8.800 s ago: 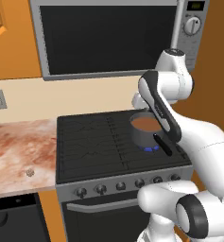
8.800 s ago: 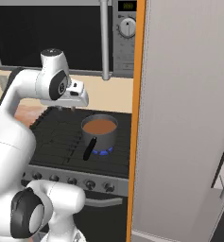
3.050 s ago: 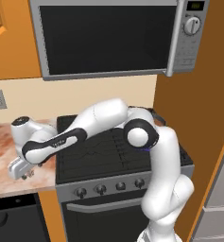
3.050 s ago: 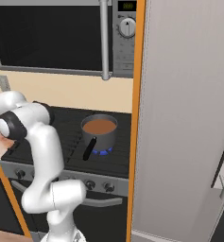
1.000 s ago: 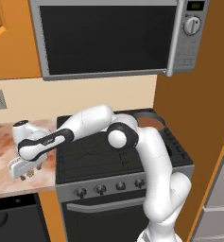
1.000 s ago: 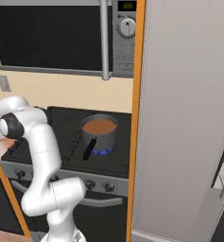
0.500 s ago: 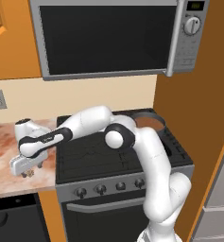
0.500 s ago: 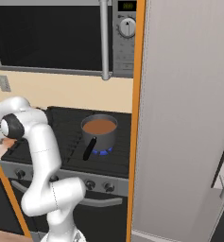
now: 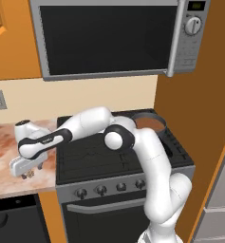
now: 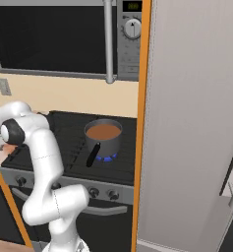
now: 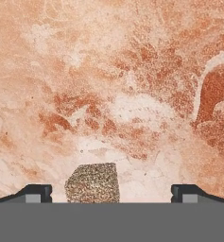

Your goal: Pick up the sugar cube(s) and place them in the saucepan with hot chocolate.

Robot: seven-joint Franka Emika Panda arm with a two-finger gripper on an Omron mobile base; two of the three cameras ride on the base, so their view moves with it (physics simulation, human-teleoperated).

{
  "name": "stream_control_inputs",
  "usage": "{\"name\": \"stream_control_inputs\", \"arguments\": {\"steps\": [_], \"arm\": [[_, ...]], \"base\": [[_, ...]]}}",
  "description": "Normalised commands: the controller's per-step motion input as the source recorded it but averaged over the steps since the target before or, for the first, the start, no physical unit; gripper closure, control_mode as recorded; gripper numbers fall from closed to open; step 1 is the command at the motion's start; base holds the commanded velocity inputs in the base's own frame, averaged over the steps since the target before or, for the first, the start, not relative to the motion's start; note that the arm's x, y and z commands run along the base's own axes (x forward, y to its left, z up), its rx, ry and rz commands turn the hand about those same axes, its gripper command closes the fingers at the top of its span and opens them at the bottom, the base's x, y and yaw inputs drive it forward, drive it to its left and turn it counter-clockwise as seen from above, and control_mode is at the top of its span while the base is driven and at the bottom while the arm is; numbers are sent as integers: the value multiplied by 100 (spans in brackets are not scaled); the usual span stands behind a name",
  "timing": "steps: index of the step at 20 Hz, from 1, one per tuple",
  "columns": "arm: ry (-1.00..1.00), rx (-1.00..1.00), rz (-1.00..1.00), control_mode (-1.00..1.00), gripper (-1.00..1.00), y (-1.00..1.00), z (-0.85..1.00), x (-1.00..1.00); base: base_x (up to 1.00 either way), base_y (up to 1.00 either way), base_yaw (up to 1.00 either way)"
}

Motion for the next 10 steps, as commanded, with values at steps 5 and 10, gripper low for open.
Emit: {"name": "stream_control_inputs", "arguments": {"steps": [5,10], "arm": [[0,0,0,-100,-100,3,-8,0],[0,0,0,-100,-100,6,-10,0]], "base": [[0,0,0],[0,0,0]]}}
